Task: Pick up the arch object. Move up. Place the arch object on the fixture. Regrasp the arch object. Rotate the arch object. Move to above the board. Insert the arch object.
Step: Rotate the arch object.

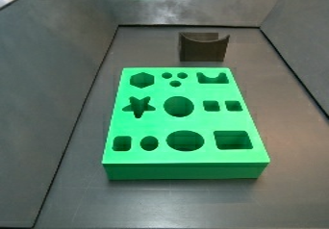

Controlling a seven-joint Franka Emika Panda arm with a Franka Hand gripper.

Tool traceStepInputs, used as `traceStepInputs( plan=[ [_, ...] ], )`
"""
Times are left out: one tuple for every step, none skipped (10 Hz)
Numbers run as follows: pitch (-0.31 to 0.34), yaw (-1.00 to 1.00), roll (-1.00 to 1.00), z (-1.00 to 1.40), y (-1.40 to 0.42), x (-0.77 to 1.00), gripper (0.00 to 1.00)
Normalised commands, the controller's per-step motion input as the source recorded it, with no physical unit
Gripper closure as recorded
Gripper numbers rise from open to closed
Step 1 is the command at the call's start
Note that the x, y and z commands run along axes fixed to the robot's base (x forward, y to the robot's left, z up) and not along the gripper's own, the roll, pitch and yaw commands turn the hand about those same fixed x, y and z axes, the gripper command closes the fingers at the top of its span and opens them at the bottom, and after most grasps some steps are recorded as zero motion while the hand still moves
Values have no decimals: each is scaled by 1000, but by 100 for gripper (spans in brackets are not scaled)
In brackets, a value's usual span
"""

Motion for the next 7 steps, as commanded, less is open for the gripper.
traceStepInputs(
  plan=[
    [41,-123,-320,-1000,3,13,100],
    [18,-102,-297,-1000,6,16,100],
    [-28,-75,-235,-1000,11,10,100],
    [-47,-65,-215,-1000,12,7,100],
    [-65,-56,-176,-1000,20,6,100],
    [-65,-54,-163,-1000,24,9,100],
    [-57,-53,-137,-1000,29,10,100]
  ],
)
